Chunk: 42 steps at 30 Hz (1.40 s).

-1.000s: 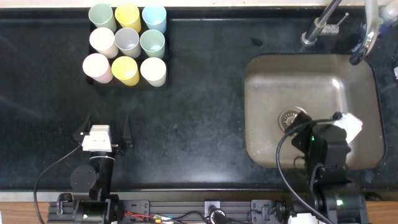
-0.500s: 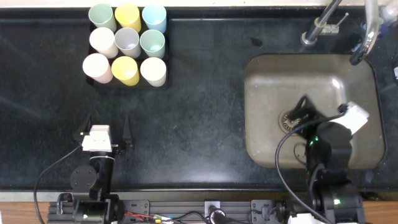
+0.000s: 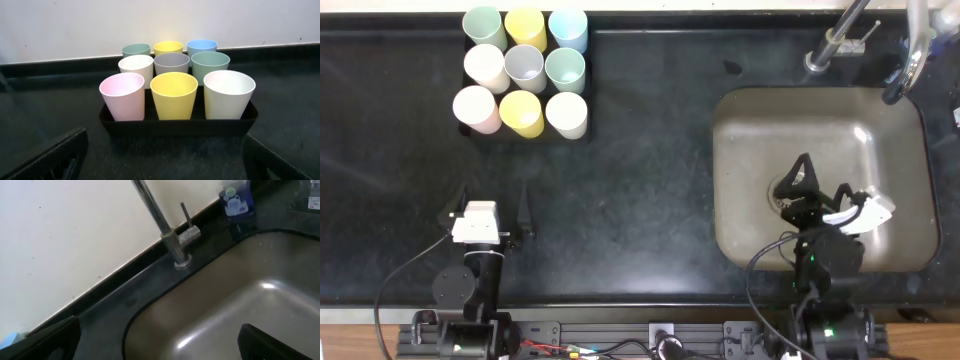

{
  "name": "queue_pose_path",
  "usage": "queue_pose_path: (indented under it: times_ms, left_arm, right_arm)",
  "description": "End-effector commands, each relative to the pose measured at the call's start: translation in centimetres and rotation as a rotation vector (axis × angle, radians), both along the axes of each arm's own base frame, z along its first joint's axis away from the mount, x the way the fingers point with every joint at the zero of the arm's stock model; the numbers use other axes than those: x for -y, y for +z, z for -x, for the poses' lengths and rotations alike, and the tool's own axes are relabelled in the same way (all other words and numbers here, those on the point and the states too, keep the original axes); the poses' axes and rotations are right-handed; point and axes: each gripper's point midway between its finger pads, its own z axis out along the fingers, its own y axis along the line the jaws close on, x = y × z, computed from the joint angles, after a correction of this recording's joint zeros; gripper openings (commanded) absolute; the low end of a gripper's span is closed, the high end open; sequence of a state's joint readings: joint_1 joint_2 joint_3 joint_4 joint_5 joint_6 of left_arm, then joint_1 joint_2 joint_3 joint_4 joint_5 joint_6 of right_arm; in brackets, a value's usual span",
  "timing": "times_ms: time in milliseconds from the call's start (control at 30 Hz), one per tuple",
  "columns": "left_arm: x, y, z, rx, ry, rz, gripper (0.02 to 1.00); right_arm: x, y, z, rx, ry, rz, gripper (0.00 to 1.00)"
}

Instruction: Store Cups

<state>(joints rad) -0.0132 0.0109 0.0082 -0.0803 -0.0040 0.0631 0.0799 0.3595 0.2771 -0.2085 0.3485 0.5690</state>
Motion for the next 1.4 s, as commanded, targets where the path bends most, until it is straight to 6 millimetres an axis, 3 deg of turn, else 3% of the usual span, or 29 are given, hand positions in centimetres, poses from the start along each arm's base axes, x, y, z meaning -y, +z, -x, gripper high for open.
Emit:
queue_pose_path:
  times_ms: [33,400,667,967,1400]
  left_arm:
    - [0.2,0.1,0.0,0.004,-0.01,-0.022,1.0]
    - [0.2,0.1,0.0,0.004,-0.01,-0.023,1.0]
    - [0.2,0.1,0.0,0.004,-0.01,-0.022,1.0]
    - [0.2,0.1,0.0,0.004,-0.01,-0.022,0.998]
    - [0.2,0.1,0.0,0.004,-0.01,-0.022,1.0]
  right_arm:
    - [0.3,0.6,0.5,0.069,-0.012,-0.004,0.996]
    - [0.8,4.1,1.0,0.327,-0.034,-0.022,0.996]
    - [0.8,0.8,0.7,0.312,-0.033,-0.021,0.991]
    - [0.9,-0.4,1.7,0.286,-0.034,-0.019,0.993]
    - [0.8,-1.4,1.6,0.244,-0.033,-0.016,0.996]
